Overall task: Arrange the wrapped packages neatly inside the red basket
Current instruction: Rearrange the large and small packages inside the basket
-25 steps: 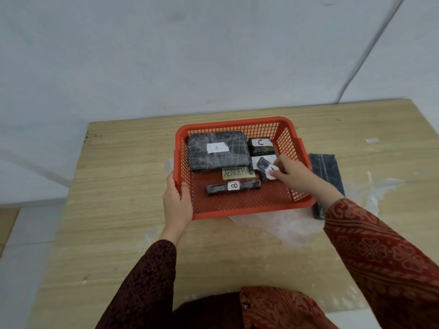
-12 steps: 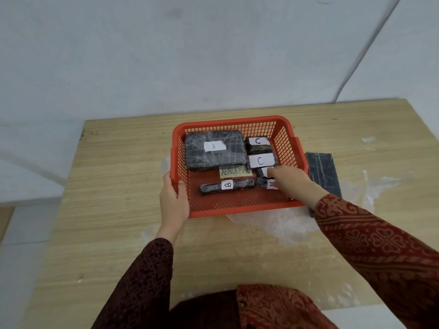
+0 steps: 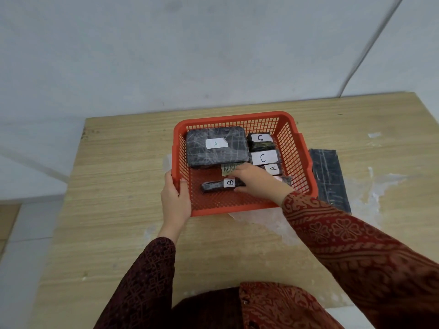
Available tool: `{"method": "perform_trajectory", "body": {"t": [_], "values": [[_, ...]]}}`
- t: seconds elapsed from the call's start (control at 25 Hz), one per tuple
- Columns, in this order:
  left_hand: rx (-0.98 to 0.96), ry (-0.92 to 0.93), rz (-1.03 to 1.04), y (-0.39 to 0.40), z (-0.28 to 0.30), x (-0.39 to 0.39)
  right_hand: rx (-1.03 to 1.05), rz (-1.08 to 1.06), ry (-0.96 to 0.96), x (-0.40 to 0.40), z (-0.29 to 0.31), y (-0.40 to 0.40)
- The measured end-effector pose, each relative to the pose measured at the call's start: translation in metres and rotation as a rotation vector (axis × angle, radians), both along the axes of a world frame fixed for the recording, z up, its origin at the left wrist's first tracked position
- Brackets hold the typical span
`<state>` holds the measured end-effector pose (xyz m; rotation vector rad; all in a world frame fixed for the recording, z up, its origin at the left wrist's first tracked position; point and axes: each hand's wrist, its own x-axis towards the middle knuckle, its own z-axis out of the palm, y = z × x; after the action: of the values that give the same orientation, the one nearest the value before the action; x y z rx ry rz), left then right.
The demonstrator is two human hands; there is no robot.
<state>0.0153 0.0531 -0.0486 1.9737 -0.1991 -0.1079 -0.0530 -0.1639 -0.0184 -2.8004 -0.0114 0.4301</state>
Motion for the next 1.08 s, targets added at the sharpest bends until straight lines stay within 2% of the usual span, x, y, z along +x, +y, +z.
{"method": "perform_trajectory", "body": {"t": [0.2,0.44,0.64,0.88,1.0,1.08], "values": [[0.015,-0.011,-0.002,0.000,0.001,-0.001,-0.008,0.045,0.011,0.018,0.001,0.024],[0.000,-0.009,0.000,0.000,0.001,0.000,-0.014,0.037,0.017,-0.033,0.018,-0.014],[0.002,-0.025,0.001,-0.001,0.001,0.000,-0.149,0.021,0.097,-0.059,0.019,-0.057],[-0.004,-0.019,0.003,-0.001,0.004,-0.002,-0.337,0.191,0.102,-0.047,0.006,-0.064],[0.000,-0.007,0.008,-0.001,0.002,-0.001,-0.355,0.232,0.120,-0.044,0.004,-0.063],[0.011,-0.002,0.018,-0.001,0.001,0.000,-0.293,0.188,0.152,-0.044,0.004,-0.063]]}}
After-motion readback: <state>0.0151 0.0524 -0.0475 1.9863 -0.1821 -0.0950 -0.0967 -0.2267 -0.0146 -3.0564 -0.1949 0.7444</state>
